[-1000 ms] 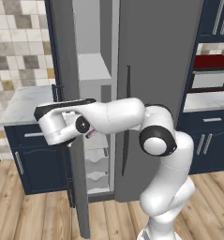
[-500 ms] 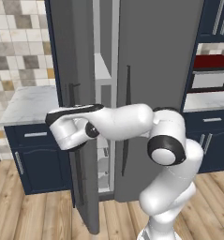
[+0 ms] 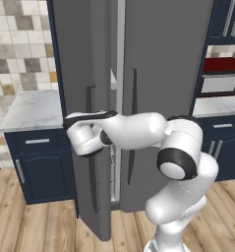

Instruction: Pick up the frozen chicken drumstick from the freezer, place it on any shelf in the fridge, and close the fridge and freezer doors when done.

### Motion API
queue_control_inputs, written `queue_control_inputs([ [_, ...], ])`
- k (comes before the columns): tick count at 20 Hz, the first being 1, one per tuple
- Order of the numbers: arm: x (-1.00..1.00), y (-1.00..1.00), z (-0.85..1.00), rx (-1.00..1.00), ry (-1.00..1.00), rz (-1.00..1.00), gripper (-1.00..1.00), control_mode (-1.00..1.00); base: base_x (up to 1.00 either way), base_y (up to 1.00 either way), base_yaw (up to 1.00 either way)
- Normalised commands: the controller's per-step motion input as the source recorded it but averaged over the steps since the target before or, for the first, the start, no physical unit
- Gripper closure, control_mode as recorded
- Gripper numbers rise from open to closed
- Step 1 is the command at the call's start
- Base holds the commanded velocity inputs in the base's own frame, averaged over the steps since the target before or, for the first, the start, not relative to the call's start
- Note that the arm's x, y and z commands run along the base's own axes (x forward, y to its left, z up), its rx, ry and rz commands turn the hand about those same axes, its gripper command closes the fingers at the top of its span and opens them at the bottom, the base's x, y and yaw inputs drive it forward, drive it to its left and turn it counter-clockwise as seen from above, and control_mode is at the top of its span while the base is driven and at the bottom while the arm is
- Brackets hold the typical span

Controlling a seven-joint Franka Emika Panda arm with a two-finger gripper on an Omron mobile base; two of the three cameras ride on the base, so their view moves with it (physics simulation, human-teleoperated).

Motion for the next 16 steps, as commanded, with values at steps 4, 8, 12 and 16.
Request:
queue_control_inputs([
  [4,0.24,0.01,0.0,0.0,0.0,-0.38,-1.0,-1.0,0.0,0.0,0.0],
  [8,0.43,0.21,0.0,0.0,0.0,-0.35,-1.0,-1.0,0.0,0.0,0.0],
  [12,0.26,0.54,0.0,-0.03,0.0,-0.29,-1.0,-1.0,0.0,0.0,0.0],
  [16,0.49,0.91,0.0,-0.07,0.0,-0.26,-1.0,-1.0,0.0,0.0,0.0],
])
